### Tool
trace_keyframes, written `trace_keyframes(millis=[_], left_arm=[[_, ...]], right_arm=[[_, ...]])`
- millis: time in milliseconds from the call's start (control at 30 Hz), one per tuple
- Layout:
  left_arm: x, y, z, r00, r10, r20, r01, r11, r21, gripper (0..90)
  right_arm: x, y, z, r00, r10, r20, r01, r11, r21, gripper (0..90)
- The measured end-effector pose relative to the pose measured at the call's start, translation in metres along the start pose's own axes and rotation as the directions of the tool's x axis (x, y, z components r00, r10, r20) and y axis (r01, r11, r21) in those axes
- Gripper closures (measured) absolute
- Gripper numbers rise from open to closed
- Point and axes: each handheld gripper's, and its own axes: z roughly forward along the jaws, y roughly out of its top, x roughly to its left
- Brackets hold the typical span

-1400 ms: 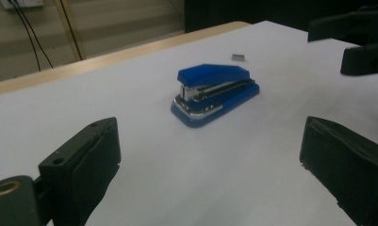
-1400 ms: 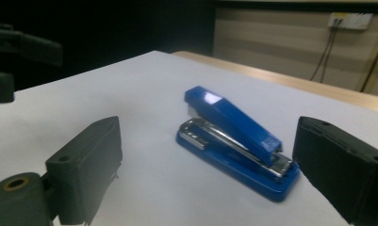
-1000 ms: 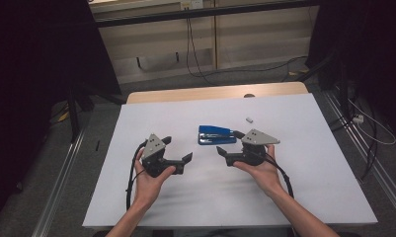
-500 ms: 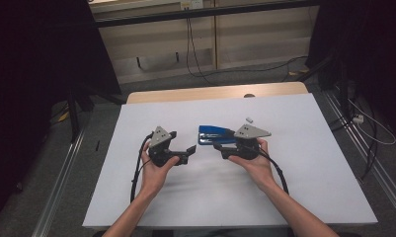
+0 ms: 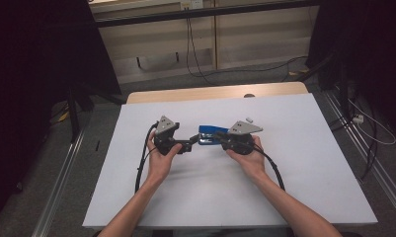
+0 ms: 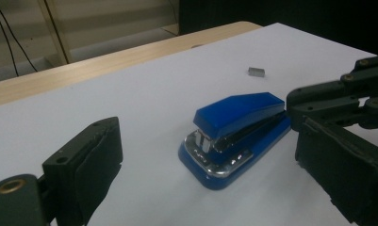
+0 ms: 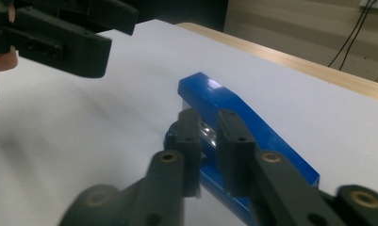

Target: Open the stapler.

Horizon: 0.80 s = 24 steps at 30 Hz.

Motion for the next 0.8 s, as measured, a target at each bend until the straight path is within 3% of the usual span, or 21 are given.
trace_keyframes(millis=[100,267,533,567,633,667,800], left_arm=[[0.003,0.002,0.007,0.9997,0.021,-0.009,-0.021,0.9998,0.007,9.2],[0.008,0.003,0.020,0.9994,-0.028,-0.023,0.027,0.9992,-0.030,9.2],[0.013,-0.006,0.024,0.9996,-0.010,-0.026,0.011,0.9988,0.047,8.2],[0.013,-0.007,0.025,0.9993,0.009,-0.036,-0.006,0.9978,0.066,8.5],[0.013,-0.010,0.027,0.9992,0.017,-0.036,-0.014,0.9970,0.076,19.8],[0.013,-0.011,0.027,0.9995,-0.003,-0.033,0.005,0.9969,0.078,24.9],[0.016,-0.010,0.026,0.9992,-0.038,-0.010,0.039,0.9962,0.078,32.1]], right_arm=[[-0.003,0.000,0.005,0.9999,0.012,-0.005,-0.012,1.000,0.016,90.0],[-0.008,0.001,0.009,0.9991,0.039,-0.018,-0.038,0.999,0.025,90.0],[-0.016,0.002,0.000,0.9986,0.050,-0.016,-0.050,0.999,0.013,90.0],[-0.016,0.002,-0.001,0.9989,0.046,-0.013,-0.046,0.999,0.013,90.0],[-0.016,0.002,-0.001,0.9991,0.042,-0.011,-0.042,0.999,0.016,90.0],[-0.016,0.002,-0.001,0.9995,0.030,-0.011,-0.030,0.999,0.022,90.0],[-0.012,0.000,0.004,0.9997,0.016,-0.018,-0.015,0.999,0.039,90.0]])
